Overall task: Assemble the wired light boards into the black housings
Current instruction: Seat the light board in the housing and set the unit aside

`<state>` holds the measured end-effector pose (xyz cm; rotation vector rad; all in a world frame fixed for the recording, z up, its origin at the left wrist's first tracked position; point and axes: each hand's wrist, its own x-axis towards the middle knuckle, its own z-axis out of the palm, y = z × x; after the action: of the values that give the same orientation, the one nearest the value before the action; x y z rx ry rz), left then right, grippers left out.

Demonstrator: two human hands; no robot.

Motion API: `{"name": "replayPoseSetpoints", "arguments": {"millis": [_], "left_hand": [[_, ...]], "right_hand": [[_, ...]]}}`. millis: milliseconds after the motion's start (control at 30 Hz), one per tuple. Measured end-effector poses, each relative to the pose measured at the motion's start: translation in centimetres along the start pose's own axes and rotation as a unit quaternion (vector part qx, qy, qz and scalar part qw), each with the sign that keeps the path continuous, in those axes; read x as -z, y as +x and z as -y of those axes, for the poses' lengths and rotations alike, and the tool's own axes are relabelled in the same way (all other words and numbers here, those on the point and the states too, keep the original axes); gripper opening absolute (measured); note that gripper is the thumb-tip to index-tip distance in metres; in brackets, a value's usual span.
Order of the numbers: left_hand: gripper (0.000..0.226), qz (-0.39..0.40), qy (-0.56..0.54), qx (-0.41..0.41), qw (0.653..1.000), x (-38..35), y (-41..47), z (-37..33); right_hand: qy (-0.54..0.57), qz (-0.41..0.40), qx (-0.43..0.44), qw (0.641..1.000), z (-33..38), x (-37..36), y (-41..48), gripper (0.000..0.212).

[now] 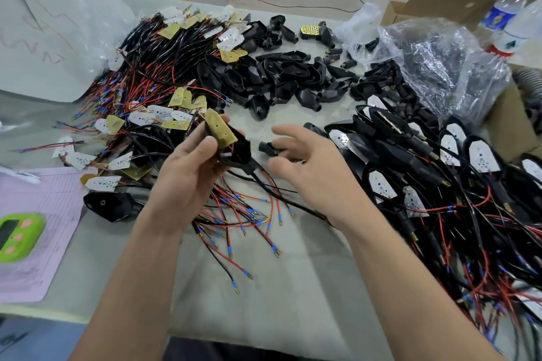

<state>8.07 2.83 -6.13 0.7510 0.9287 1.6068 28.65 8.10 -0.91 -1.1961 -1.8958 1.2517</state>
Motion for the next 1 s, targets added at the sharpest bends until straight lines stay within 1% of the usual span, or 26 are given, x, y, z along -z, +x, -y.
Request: {"name": "replayPoseSetpoints", "arguments": {"millis": [67, 167, 267, 367, 433, 467, 600, 700, 800, 867, 1000], "left_hand": [[0.037, 0.040, 0.019, 0.007, 0.999, -0.8, -0.2, -0.3], [0.036, 0.046, 0.001, 0.022, 0.999, -1.6, -0.4, -0.4], [0.036, 0.043, 0.005, 0.023, 0.999, -1.8, -0.4, -0.3], [0.035, 0.034, 0.016, 0.021, 0.999, -1.7, -0.5, -0.2], [0.035, 0.021, 0.015, 0.026, 0.999, -1.7, -0.5, -0.1], [0.035, 0.018, 0.013, 0.030, 0.999, -1.7, -0.5, -0.1], [0.032, 0.024, 0.031, 0.033, 0.999, -1.5, -0.6, -0.1], [0.031, 0.024, 0.031, 0.038, 0.999, -1.3, -0.7, 0.1], [0.032, 0.028, 0.028, 0.043, 0.998, -1.3, -0.8, 0.2], [0.032, 0.035, 0.029, 0.045, 0.998, -1.5, -0.8, 0.2], [0.032, 0.024, 0.028, 0.048, 0.998, -2.1, -0.6, 0.1]], "right_hand": [[0.025, 0.030, 0.006, 0.999, 0.9, -0.7, 0.6, 0.058], [0.043, 0.083, 0.025, 0.995, 1.5, -1.6, 1.2, 0.069], [0.027, 0.069, 0.053, 0.996, 1.4, -1.9, 1.4, 0.074], [-0.041, 0.052, 0.079, 0.995, 1.4, -1.9, 1.3, 0.074], [-0.056, 0.047, 0.080, 0.994, 1.4, -1.9, 1.3, 0.071], [-0.046, 0.049, 0.074, 0.995, 1.3, -2.0, 1.3, 0.067], [0.014, 0.053, 0.041, 0.998, 0.7, -2.5, 1.4, 0.050], [0.082, 0.071, 0.024, 0.994, 0.4, -2.8, 1.3, 0.045], [0.111, 0.065, 0.010, 0.992, 0.0, -2.9, 1.4, 0.040], [0.110, 0.060, 0.002, 0.992, -0.1, -2.7, 1.5, 0.035], [0.050, 0.024, 0.024, 0.998, -0.2, -2.4, 1.5, 0.034]]}}
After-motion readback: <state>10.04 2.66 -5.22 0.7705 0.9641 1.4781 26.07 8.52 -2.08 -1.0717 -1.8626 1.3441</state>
